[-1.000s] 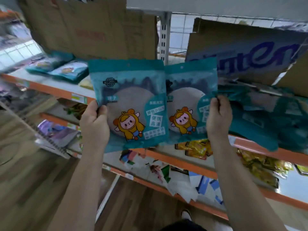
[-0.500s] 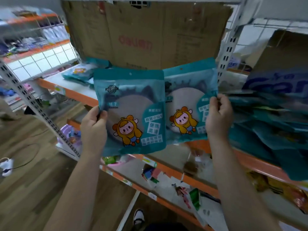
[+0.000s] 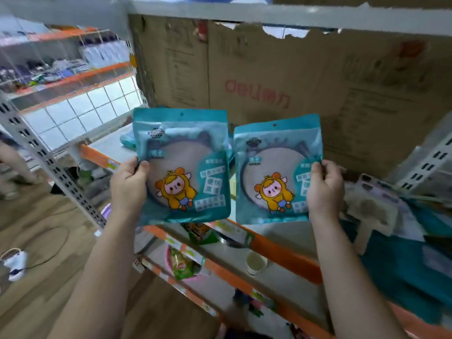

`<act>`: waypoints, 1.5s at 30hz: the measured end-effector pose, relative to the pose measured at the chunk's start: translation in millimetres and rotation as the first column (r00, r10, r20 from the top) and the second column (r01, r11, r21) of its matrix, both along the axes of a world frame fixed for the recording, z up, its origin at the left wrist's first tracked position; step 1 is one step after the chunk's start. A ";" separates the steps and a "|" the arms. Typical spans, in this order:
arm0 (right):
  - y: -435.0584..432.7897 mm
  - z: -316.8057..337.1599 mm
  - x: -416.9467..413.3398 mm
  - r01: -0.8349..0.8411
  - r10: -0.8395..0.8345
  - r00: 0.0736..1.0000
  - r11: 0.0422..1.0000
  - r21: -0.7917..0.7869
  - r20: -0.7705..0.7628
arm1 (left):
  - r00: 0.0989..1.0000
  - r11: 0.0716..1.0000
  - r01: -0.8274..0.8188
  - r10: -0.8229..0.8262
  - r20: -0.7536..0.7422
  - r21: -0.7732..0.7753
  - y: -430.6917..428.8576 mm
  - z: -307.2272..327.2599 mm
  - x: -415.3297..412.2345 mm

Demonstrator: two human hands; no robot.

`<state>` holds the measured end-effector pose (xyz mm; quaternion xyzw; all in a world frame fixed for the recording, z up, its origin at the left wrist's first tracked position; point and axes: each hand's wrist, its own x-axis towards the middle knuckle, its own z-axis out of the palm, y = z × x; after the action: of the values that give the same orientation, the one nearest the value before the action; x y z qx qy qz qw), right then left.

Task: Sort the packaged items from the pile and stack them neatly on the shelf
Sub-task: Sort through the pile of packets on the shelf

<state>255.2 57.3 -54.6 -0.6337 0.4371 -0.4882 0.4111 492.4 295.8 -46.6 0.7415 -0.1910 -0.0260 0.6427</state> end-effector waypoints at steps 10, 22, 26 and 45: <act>-11.2 -23.3 103.6 0.115 -0.136 0.986 0.974 0.197 0.099 | 0.997 0.984 0.064 -0.069 0.019 0.165 -31.4 -13.4 202.4; 28.5 -26.2 199.0 0.343 -0.401 0.902 0.890 0.299 0.158 | 0.935 0.868 0.353 -0.335 -0.113 0.350 -97.8 -27.8 357.9; 42.9 -32.7 209.8 0.398 -0.440 0.891 0.875 0.276 0.112 | 0.915 0.816 0.402 -0.378 -0.142 0.416 -107.8 -36.8 373.1; 75.2 -29.7 219.6 0.435 -0.480 0.876 0.836 0.335 0.060 | 0.936 0.805 0.155 -0.305 0.175 0.572 -120.9 -56.0 360.0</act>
<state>474.8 132.5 -84.4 -0.4016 0.6171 -0.5408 0.4067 852.4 174.9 -102.6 0.8624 -0.3465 -0.0613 0.3639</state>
